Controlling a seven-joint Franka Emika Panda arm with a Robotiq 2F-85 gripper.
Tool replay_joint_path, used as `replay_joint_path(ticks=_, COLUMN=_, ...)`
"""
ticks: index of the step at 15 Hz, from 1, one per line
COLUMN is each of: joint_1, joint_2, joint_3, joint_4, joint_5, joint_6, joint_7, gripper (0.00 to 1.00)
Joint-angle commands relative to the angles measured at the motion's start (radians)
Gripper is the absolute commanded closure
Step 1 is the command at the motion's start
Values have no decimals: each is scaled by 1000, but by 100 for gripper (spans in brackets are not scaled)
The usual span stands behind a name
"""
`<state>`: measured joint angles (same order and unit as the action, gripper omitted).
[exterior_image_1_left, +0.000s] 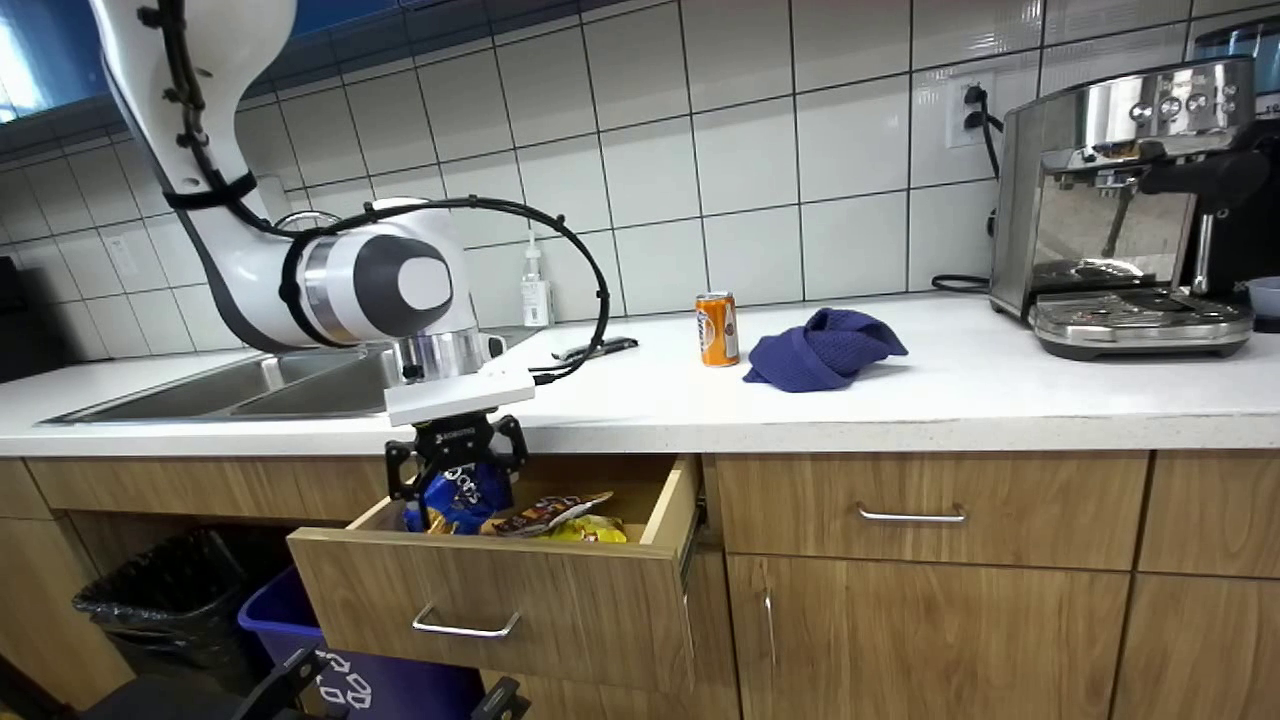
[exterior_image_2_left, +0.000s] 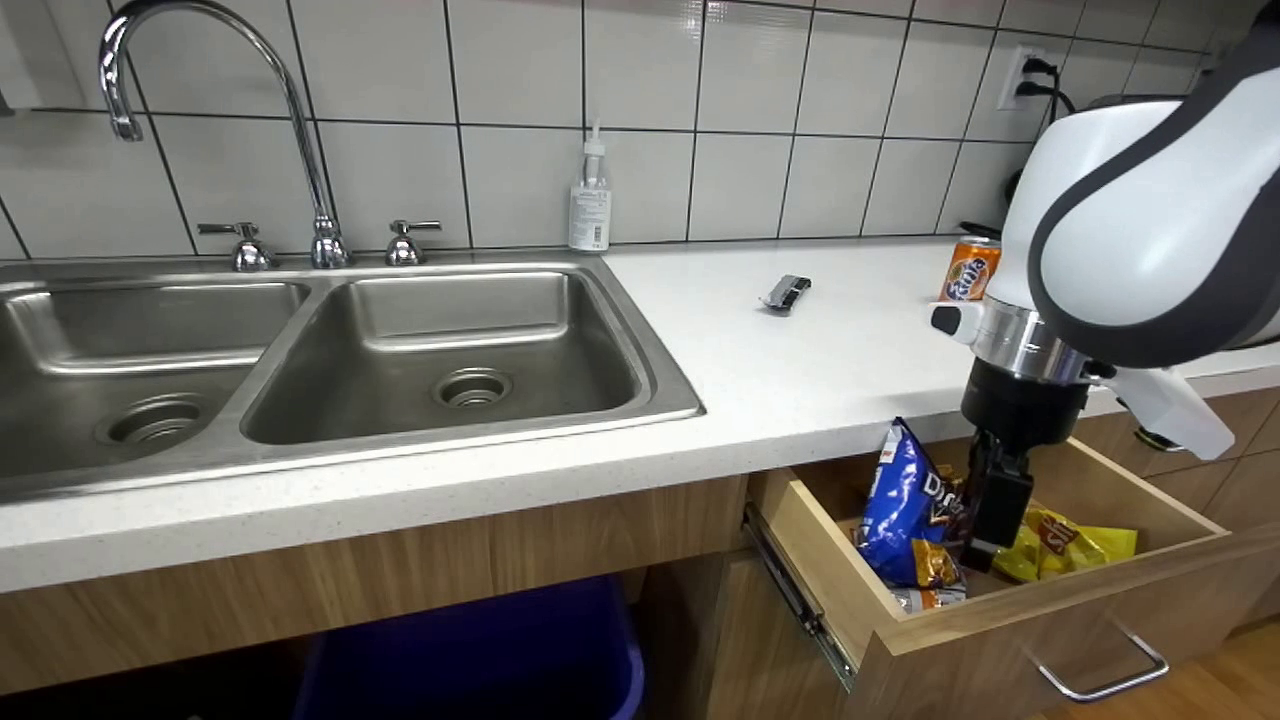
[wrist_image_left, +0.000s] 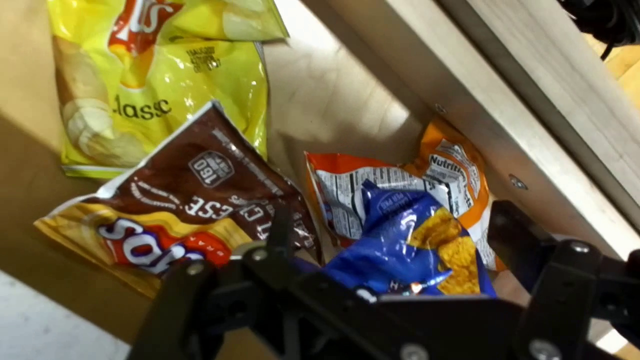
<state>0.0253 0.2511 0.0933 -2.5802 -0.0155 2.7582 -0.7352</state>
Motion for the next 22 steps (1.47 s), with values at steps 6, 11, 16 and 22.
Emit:
replay_joint_path(ticks=6, joint_1=-30, joint_2=-111, joint_3=-4, joint_4=-58, joint_5=-79, joint_6=-15, joint_7=75, gripper=0)
replay_joint_path(ticks=11, joint_1=-33, joint_2=-212, joint_3=55, joint_4=-47, joint_5=133, joint_6=-54, joint_7=28, gripper=0)
replay_joint_path(ticks=16, joint_1=3, joint_2=-306, joint_3=18, joint_4=-40, joint_5=161, joint_6=-133, joint_7=85, gripper=0)
replay_joint_path(ticks=22, joint_1=19, joint_2=-302, joint_3=-15, joint_4=-26, joint_5=156, joint_6=-135, joint_7=77, gripper=0)
